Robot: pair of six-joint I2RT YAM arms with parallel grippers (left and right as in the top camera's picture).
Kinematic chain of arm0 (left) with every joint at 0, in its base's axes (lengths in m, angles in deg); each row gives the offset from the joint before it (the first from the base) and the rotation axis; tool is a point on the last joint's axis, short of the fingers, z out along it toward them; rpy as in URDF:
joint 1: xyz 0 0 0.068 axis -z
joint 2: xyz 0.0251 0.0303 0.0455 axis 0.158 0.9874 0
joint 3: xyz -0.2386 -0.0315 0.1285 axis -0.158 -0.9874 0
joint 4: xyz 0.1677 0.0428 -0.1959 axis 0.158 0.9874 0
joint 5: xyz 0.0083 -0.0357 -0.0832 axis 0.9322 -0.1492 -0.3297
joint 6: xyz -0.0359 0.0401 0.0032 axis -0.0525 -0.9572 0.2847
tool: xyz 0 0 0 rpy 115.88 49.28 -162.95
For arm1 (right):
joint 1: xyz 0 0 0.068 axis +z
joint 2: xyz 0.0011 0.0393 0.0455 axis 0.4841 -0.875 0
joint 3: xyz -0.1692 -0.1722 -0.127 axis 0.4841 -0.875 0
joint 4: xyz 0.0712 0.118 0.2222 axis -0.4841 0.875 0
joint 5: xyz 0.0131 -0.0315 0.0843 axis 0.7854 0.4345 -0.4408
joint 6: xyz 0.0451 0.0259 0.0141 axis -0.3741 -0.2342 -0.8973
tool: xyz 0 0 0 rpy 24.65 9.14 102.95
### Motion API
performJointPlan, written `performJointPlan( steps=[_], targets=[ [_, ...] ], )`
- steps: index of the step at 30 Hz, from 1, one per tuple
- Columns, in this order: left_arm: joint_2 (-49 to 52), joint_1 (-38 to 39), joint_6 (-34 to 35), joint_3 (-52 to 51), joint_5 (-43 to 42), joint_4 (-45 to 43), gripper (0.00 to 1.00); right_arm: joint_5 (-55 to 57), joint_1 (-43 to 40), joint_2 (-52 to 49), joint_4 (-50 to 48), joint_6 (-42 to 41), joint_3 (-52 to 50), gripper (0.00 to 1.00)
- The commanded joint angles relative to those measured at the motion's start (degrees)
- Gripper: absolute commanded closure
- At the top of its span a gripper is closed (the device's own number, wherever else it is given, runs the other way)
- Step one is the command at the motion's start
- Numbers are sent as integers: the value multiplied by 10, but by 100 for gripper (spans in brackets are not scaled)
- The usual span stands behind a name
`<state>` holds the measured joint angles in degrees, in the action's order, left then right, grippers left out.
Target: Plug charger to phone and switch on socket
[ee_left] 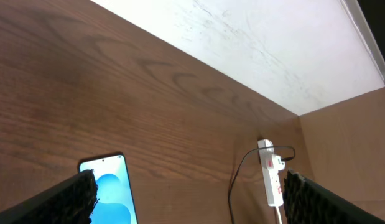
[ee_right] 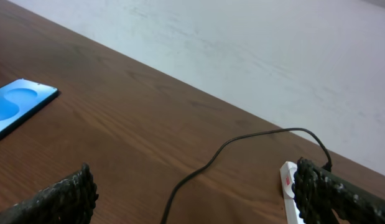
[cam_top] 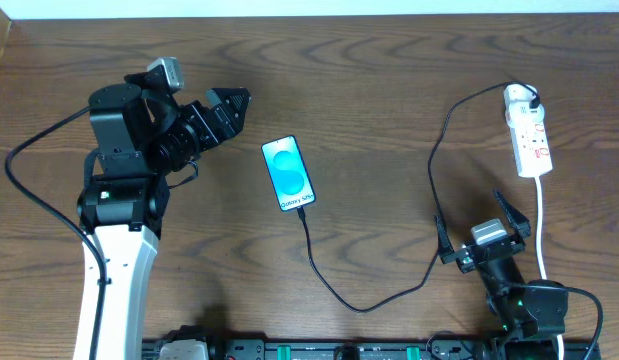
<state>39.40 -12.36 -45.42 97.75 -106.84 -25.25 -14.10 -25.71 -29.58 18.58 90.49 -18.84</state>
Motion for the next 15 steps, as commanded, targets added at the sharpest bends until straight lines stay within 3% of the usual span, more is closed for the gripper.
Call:
performJointPlan(
  steps=[1, 15],
  targets=[
    [0, -2, -10, -2, -6, 0, 5, -8, -2, 5, 3, -14, -1, 1],
    [0, -3, -21, -2, 13, 27, 5, -8, -2, 5, 3, -14, -1, 1]
  ],
)
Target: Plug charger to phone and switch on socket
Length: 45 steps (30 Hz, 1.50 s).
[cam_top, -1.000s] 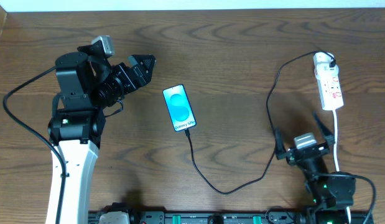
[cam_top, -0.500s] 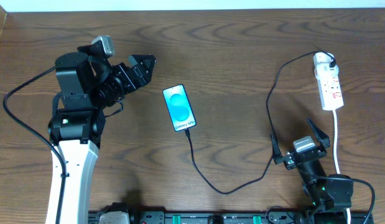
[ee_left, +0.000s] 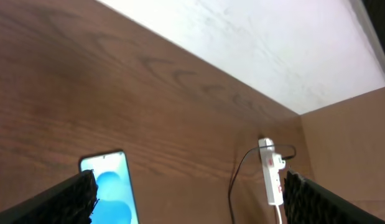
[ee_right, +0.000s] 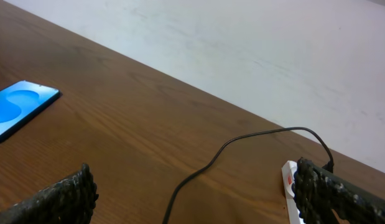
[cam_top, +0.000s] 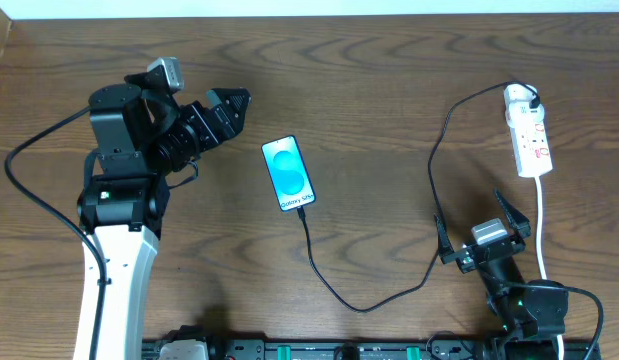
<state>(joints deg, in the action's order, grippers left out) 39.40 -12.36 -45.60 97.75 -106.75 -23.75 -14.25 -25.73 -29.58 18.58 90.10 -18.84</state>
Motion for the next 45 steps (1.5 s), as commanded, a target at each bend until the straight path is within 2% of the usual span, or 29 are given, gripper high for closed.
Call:
performJointPlan(
  steps=[1, 4, 7, 11, 12, 13, 20, 26, 30, 35, 41, 45],
  targets=[
    [0, -3, -19, -2, 25, 20, 5, -6, -2, 5, 3, -10, -1, 1],
    [-2, -3, -22, -3, 33, 25, 5, -6, -2, 5, 3, -10, -1, 1],
    [-23, -3, -66, -13, 72, 28, 5, -6, -2, 5, 3, -10, -1, 1],
    [-87, -3, -219, -54, 79, 26, 5, -6, -2, 5, 3, -10, -1, 1],
    [-132, -3, -282, -93, 90, 10, 5, -6, -2, 5, 3, -10, -1, 1],
    [-159, -3, -299, -119, 109, -5, 5, -6, -2, 5, 3, -10, -1, 1],
    [-341, -3, -314, -320, 207, -155, 5, -6, -2, 5, 3, -10, -1, 1],
    [-470, -3, -365, -470, 223, -258, 5, -6, -2, 5, 3, -10, -1, 1],
    [-539, -3, -366, -553, 247, -301, 5, -6, -2, 5, 3, -10, -1, 1],
    [-615, -3, -366, -619, 247, -305, 5, -6, -2, 5, 3, -10, -1, 1],
    [-675, -2, -365, -619, 247, -170, 5, -6, -2, 5, 3, -10, -1, 1],
    [-685, -2, -362, -619, 249, -176, 5, -6, -2, 5, 3, -10, -1, 1]
  ],
)
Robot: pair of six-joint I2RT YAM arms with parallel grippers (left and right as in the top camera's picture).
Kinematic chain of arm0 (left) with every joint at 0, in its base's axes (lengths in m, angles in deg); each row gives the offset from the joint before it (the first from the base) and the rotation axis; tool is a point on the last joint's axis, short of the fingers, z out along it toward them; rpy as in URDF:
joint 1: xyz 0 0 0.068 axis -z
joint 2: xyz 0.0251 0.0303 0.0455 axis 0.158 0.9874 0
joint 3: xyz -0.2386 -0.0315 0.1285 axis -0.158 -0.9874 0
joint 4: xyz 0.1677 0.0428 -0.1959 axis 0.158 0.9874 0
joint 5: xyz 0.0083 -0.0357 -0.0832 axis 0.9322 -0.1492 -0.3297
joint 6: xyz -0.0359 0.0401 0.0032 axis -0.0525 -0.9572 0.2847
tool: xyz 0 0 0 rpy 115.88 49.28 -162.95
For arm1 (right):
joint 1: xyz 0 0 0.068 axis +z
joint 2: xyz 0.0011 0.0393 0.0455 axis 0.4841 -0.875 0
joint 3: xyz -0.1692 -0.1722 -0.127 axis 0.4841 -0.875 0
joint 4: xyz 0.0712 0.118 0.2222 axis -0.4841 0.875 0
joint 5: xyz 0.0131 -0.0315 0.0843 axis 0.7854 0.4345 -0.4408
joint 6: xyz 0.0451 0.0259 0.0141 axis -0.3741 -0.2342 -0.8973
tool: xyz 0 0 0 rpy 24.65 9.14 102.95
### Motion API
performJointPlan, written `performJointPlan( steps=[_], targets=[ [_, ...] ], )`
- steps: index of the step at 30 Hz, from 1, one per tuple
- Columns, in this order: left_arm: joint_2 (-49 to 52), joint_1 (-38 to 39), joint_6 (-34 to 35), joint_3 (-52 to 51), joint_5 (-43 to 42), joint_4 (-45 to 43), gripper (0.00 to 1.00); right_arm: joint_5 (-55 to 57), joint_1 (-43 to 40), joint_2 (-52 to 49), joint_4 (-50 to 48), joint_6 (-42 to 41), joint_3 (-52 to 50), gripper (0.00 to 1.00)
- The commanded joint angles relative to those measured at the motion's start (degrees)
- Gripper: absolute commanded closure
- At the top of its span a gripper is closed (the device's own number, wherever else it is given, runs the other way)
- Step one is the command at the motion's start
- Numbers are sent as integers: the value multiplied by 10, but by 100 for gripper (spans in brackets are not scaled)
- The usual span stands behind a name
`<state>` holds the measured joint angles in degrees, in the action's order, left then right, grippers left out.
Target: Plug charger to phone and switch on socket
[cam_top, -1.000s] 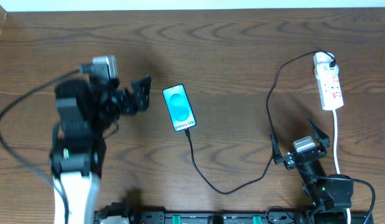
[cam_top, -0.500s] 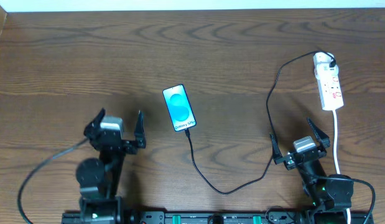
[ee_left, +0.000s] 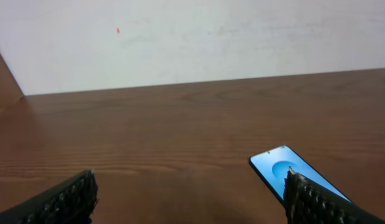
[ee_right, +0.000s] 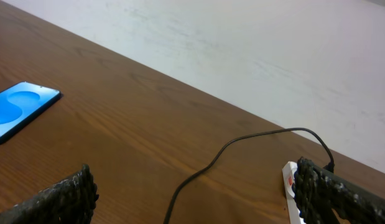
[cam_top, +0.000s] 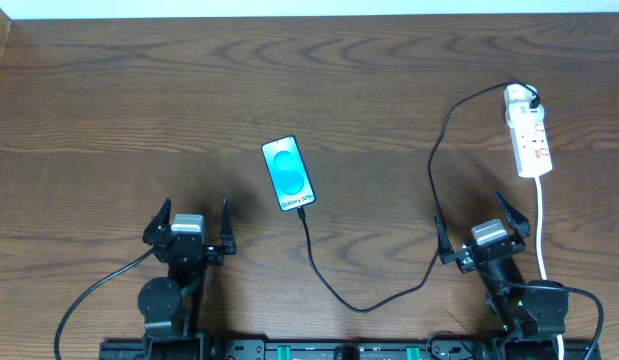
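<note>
A phone (cam_top: pixel 289 174) with a lit blue screen lies face up mid-table, also seen as the phone (ee_left: pixel 285 174) and the phone (ee_right: pixel 21 109). A black charger cable (cam_top: pixel 369 300) runs from its near end in a loop to the white socket strip (cam_top: pixel 527 143) at the far right, where the cable (ee_right: pixel 242 146) meets the strip (ee_right: pixel 290 186). My left gripper (cam_top: pixel 187 232) rests open near the front edge, left of the phone, nothing between its fingers (ee_left: pixel 61 202). My right gripper (cam_top: pixel 486 240) rests open at the front right, empty, fingers (ee_right: pixel 341 193) wide apart.
The brown wooden table (cam_top: pixel 109 110) ends at a white wall (ee_left: pixel 180 37) at the back. A white lead (cam_top: pixel 542 230) runs from the socket strip toward the front right. A rail of fittings (cam_top: pixel 319 350) lines the front edge.
My left arm has gone from a raised pose over the table's left side, pointing toward the phone, down to a rest pose at the front edge. The right arm has not moved.
My left arm stood raised at the left, gripper open and aimed past the phone, at both earlier moments. Now it is folded down at the front edge. Phone, cable and socket strip have stayed in place throughout, and the right arm stayed at rest.
</note>
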<state>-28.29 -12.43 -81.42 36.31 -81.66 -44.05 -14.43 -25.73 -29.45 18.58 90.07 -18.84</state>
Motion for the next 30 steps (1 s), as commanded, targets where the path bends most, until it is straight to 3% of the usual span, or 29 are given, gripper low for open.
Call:
performJointPlan(
  steps=[1, 30],
  targets=[
    [-8, -1, -3, -5, -2, 28, 5, -4, -2, 4, 3, -10, -1, 1],
    [5, -1, -3, -5, -2, 27, 5, -4, -2, 4, 3, -10, -1, 1]
  ],
)
